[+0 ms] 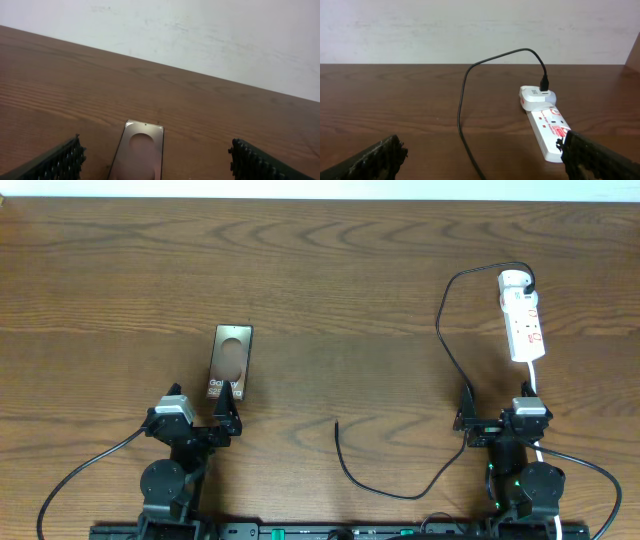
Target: Plug charger to phone and switch on socket
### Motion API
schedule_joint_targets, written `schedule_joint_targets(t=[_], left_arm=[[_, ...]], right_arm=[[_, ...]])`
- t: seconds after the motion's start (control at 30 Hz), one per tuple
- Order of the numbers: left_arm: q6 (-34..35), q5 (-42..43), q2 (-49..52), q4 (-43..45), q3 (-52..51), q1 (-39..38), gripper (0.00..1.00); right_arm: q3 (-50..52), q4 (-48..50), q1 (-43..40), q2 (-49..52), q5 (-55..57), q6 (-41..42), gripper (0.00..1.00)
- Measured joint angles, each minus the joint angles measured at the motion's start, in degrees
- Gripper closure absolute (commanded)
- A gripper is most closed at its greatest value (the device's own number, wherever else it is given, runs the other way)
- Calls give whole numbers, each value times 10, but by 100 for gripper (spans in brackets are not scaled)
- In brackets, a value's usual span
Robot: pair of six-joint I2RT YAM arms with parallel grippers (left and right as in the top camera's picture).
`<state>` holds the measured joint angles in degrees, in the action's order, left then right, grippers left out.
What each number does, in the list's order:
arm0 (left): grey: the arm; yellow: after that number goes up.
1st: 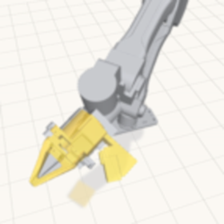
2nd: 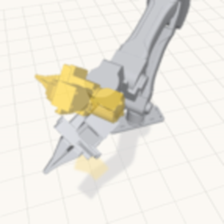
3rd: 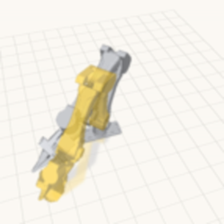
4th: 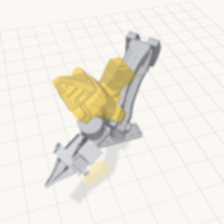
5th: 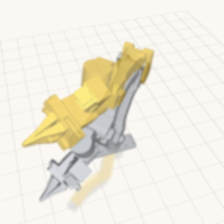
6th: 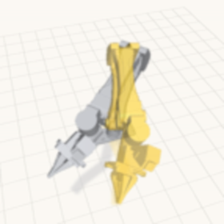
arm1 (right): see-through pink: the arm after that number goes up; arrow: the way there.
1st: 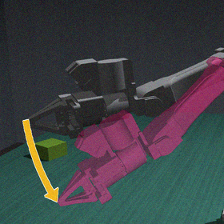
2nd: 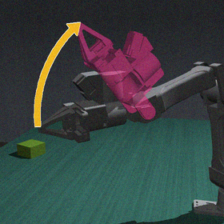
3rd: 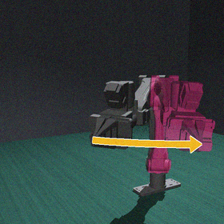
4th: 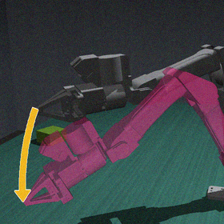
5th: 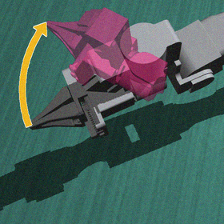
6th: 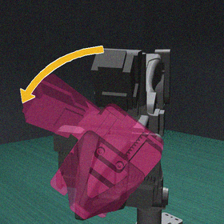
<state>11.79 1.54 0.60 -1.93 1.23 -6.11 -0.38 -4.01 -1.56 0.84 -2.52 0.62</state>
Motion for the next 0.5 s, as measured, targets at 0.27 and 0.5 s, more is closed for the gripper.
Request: schedule_joint_targets(t=[0.27,0.5], left_arm=[[0,0,3,0,0,0,9],[0,0,3,0,0,0,8]], right_arm=[[0,0,13,0,0,0,1],[0,0,13,0,0,0,1]])
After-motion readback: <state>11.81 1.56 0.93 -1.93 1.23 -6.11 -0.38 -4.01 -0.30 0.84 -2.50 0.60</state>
